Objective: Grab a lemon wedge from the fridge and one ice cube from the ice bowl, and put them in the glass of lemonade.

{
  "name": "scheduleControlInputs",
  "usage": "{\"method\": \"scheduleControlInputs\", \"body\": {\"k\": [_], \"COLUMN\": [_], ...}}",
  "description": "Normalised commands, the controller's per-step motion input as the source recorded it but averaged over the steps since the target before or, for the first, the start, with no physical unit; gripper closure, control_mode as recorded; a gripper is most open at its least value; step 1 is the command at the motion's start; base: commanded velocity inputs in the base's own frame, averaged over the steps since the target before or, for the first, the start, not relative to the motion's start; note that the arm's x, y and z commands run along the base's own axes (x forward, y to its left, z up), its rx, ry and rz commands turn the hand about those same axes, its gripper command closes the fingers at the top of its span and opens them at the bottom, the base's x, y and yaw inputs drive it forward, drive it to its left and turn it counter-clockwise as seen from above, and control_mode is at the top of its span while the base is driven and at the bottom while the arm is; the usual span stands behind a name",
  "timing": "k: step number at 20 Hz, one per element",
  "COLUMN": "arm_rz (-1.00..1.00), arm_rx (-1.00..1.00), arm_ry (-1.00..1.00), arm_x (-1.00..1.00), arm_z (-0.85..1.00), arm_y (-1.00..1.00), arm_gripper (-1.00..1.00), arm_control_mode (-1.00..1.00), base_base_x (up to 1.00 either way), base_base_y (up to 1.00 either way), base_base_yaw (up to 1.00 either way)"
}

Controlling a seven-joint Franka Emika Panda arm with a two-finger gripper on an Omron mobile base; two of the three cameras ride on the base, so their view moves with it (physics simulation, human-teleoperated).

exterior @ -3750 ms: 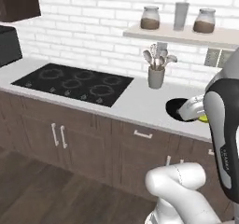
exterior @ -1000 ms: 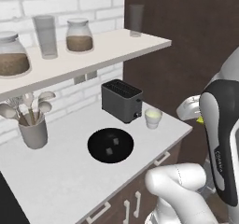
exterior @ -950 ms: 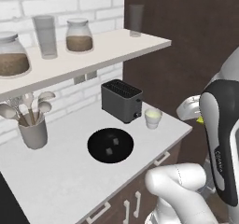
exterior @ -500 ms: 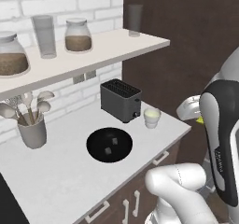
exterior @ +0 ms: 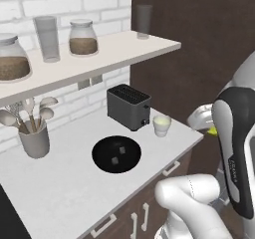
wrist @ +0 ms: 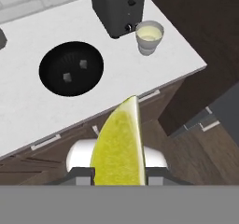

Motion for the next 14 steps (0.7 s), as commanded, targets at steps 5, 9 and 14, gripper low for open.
{"method": "scheduleControlInputs", "body": {"k": [5, 9, 14], "arm_rz": [0.00, 0.00, -0.02], "arm_rx": [0.03, 0.00, 0.00], "arm_ry": [0.00, 0.01, 0.17], "arm_x": [0.39, 0.85, 1.00], "arm_z": [-0.27, -0.11, -0.08], "arm_y": [-0.01, 0.00, -0.06], "arm_gripper": [1.00, 1.00, 1.00], "arm_control_mode": [-1.00, -1.00, -1.00], "base_base_x": [0.00, 0.00, 0.00], "base_base_y": [0.00, 0.00, 0.00], "base_base_yaw": [0.00, 0.00, 0.00]}}
